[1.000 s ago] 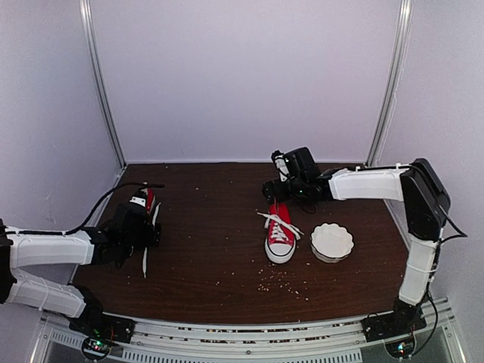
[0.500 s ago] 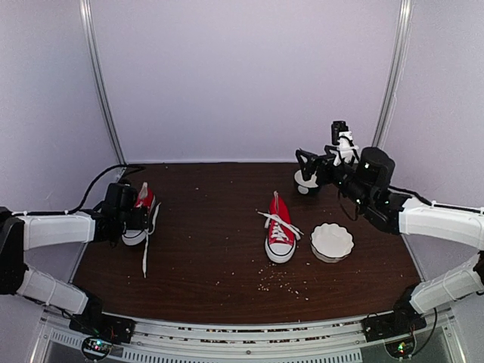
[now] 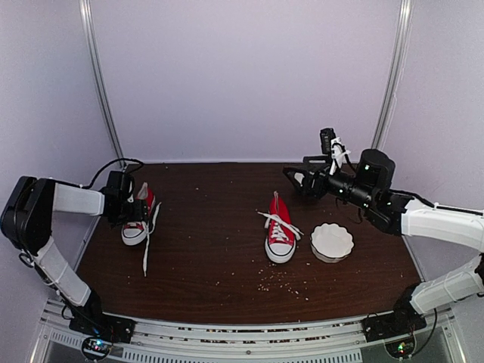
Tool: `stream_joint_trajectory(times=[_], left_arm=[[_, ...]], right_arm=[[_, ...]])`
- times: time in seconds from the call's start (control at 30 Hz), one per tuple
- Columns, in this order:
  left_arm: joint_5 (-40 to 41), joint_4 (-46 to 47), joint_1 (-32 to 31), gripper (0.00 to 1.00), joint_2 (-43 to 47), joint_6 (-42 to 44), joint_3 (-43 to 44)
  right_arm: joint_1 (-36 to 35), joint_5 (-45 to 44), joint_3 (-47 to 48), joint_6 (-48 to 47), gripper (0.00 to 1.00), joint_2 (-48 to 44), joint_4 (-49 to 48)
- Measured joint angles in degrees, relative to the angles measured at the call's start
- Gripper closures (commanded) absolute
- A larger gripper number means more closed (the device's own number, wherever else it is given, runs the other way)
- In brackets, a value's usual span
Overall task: Tie the shoes
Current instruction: Move the shoe to the center of the board.
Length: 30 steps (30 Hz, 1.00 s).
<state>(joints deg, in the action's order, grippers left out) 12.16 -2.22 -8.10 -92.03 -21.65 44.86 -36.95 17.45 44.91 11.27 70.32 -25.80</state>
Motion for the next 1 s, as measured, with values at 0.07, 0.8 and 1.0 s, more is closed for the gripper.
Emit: stream_joint_trajectory(times=[0.07,0.8,1.0], left_arm=[[-1.9,-0.68,-0.09,0.33,-3.04,-0.04,3.13],[-2.05,8.41,-35.12,1.0,-3.78,-21.99,1.68],[4.28,8.02,-37.99,1.0,-5.4,-27.63,4.55]], right_arm=[[0.0,0.92,-0.52,0.74,0.08,-0.59,1.36],[-6.73,1.64,-5.14,3.26,0.14,-7.96,20.39],[-10.62,-1.05,-5.09,2.01,0.15,-8.11,28.44]])
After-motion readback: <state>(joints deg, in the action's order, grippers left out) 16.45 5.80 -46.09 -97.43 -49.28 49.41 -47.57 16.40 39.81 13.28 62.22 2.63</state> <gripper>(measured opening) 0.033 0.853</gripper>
